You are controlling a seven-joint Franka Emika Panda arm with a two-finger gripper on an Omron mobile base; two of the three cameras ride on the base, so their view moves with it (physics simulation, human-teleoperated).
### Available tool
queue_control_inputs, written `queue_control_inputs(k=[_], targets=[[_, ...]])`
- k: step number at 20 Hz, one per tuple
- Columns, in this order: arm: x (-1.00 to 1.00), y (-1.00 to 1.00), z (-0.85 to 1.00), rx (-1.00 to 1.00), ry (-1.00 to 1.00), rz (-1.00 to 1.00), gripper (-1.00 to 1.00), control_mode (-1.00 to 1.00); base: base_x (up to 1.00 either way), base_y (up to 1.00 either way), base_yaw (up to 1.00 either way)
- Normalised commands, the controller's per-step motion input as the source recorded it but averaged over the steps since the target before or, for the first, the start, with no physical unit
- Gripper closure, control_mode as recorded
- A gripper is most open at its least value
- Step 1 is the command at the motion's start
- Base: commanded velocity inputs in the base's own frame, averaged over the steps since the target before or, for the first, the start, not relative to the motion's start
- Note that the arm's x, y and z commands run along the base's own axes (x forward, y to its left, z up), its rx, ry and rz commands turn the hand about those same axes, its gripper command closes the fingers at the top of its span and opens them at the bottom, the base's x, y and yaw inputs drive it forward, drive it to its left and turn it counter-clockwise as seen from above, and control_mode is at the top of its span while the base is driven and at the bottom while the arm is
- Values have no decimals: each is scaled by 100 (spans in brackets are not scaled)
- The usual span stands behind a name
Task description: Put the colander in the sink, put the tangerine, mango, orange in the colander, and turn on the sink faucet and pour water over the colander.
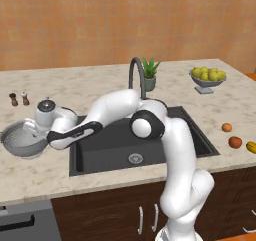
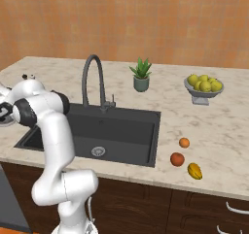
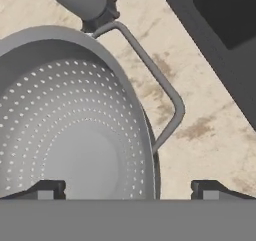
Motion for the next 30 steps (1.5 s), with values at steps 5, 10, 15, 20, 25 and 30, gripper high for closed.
queue_control_inputs(k=[5,10,15,20,25,30], targets=[[22,0,-39,0,9,-12,100,-100,0,0,0],[-2,-42,-59,0,10,-23,100,-100,0,0,0],[-6,-12,-41,0,-1,-20,100,-100,0,0,0],[-60,-1,16,3,-13,-16,100,-100,0,0,0],[-100,-39,54,4,-8,-16,100,-100,0,0,0],[-100,-80,55,8,0,-18,100,-100,0,0,0]])
